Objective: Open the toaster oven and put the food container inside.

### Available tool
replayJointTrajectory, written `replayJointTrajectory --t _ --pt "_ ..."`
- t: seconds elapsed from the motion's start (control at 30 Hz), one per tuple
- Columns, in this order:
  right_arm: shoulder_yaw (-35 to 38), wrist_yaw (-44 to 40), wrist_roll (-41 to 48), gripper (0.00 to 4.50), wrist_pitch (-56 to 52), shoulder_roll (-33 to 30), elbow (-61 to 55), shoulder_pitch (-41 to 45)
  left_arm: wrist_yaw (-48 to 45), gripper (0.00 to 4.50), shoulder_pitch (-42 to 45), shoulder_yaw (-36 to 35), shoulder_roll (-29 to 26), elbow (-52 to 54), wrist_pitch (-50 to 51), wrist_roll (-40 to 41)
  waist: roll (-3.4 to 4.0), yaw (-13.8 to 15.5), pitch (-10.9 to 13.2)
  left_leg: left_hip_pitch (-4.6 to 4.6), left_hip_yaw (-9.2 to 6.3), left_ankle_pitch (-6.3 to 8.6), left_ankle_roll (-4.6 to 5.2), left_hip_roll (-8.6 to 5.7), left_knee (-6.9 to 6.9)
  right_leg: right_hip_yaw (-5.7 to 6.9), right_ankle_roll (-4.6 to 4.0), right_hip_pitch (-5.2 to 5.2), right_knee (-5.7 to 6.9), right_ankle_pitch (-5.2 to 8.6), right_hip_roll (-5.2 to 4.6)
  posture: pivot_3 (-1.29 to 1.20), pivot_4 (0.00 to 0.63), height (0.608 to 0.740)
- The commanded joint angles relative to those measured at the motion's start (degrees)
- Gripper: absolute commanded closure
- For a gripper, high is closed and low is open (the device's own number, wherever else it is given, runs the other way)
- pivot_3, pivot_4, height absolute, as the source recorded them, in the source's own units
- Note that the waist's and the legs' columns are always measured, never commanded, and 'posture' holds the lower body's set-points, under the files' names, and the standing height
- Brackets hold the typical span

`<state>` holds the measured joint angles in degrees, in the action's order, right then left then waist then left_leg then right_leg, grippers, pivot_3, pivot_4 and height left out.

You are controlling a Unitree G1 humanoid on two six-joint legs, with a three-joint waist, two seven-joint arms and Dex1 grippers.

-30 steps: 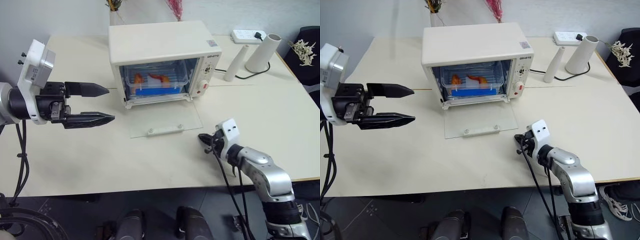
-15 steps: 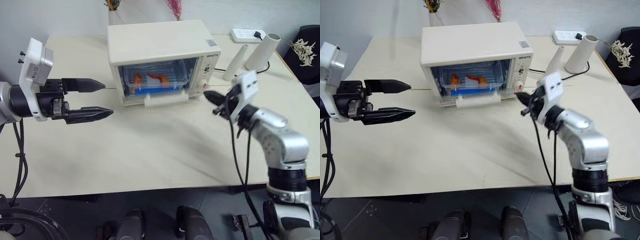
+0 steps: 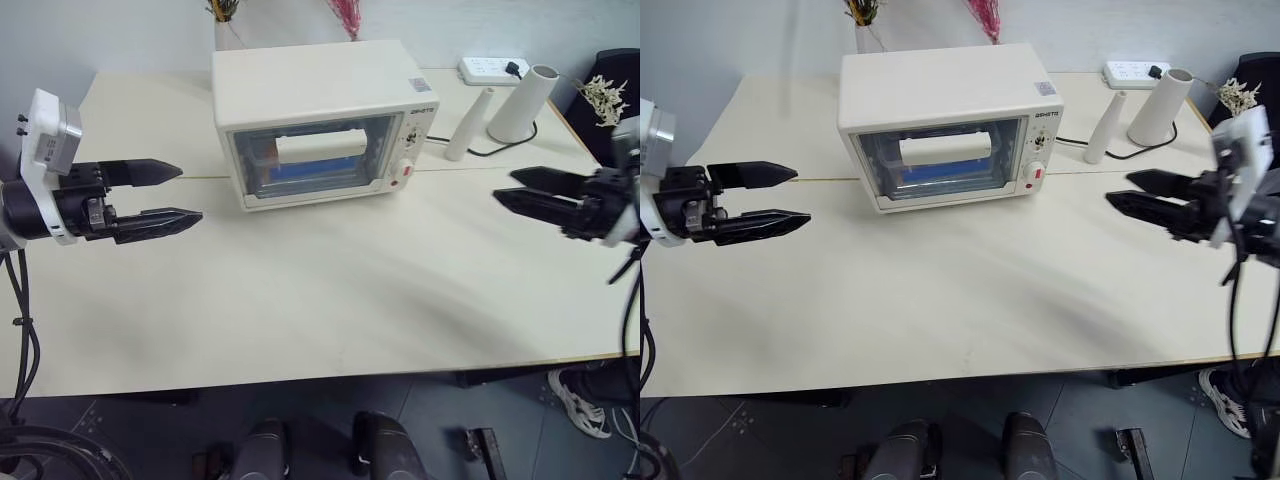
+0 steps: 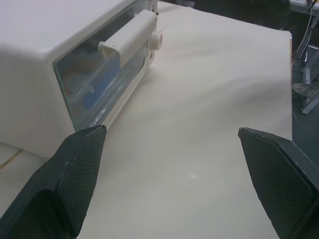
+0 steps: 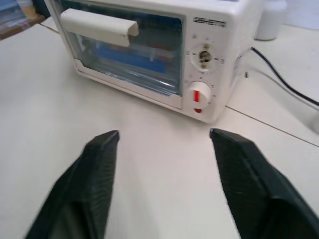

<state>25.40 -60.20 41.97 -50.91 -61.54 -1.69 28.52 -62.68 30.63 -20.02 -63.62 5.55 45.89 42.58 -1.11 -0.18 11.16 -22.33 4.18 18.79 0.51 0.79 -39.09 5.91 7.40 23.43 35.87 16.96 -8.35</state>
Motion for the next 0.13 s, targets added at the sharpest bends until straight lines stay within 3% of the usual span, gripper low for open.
replayJointTrajectory --t 0.03,0.13 --pt "3.0 -7.02 0.51 0.21 2.95 -4.67 3.27 -0.64 -1.41 0.0 -0.05 -2.95 -2.27 -1.22 -1.68 -0.57 0.0 -0.02 0.0 0.0 0.01 0.01 0.01 0.0 0.0 -0.01 0.0 0.0 -0.01 0.0 0.0 0.0 0.15 0.74" --pt "2.14 -10.07 -0.55 0.21 5.79 -6.2 4.78 -1.21 -1.98 0.0 -0.42 -3.43 -2.77 -1.66 -2.36 -1.02 0.0 -0.01 0.0 0.0 0.03 0.01 0.01 0.02 0.0 -0.02 0.0 0.01 -0.01 0.0 0.0 0.0 0.15 0.74"
